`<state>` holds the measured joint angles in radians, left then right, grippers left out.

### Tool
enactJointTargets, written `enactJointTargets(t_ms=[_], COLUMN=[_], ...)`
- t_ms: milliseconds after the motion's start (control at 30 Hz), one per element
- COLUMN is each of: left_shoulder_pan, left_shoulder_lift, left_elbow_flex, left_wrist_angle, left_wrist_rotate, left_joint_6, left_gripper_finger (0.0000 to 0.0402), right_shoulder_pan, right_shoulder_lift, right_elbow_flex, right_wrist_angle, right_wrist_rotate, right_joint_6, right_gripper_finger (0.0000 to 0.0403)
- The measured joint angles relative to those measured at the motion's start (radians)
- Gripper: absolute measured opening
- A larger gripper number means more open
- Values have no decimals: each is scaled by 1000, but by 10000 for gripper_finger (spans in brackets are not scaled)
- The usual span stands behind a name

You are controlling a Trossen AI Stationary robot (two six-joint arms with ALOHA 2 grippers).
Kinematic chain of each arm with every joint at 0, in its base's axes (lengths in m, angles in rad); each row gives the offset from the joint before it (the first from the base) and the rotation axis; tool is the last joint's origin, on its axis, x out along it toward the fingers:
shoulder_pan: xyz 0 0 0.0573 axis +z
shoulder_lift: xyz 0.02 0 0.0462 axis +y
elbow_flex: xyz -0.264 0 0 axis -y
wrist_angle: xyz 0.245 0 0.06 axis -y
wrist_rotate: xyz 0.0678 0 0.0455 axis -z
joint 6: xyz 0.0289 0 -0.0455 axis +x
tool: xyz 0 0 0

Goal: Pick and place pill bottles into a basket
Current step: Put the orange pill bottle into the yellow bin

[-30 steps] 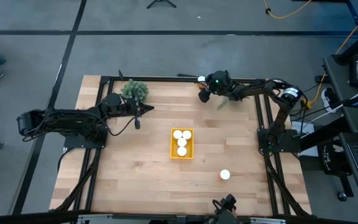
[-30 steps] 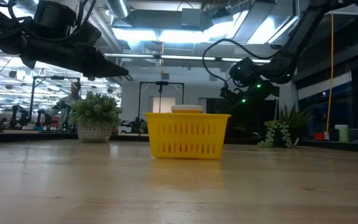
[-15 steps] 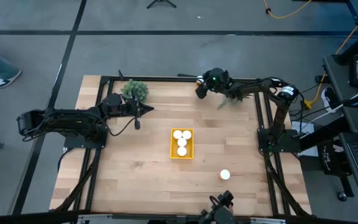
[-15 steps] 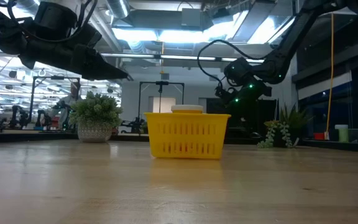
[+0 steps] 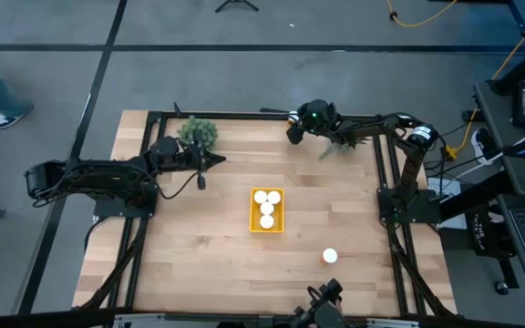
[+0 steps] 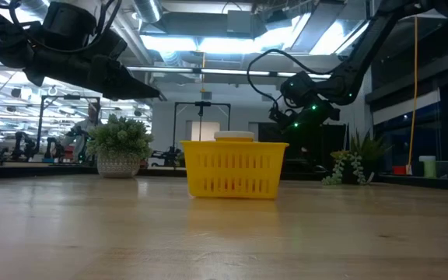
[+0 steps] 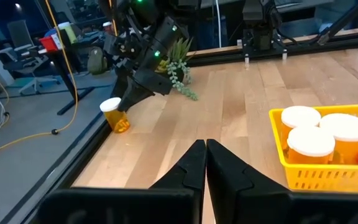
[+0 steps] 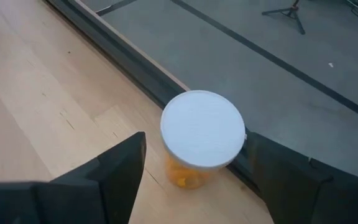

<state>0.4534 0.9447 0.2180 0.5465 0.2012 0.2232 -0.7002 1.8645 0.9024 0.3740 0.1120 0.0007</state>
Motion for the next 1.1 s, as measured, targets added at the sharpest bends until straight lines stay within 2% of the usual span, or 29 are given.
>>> enactJointTargets(t_ms=[300,567,1100], left_shoulder_pan=[0,0,0], left_shoulder_lift=[0,0,0], left_elbow_flex=[0,0,0], left_wrist_angle=[7,12,-13], left_wrist_rotate=[0,1,1], left_joint_6=[0,0,-3], left_gripper_finger=[3,7,9], right_shoulder_pan=[0,0,0], right_shoulder_lift=[4,86,88], right_elbow_flex=[0,59,92], right_wrist_angle=[7,4,-26], right_wrist_rotate=[0,0,2], right_joint_6=[7,-11,-35], right_gripper_finger=[281,281,280])
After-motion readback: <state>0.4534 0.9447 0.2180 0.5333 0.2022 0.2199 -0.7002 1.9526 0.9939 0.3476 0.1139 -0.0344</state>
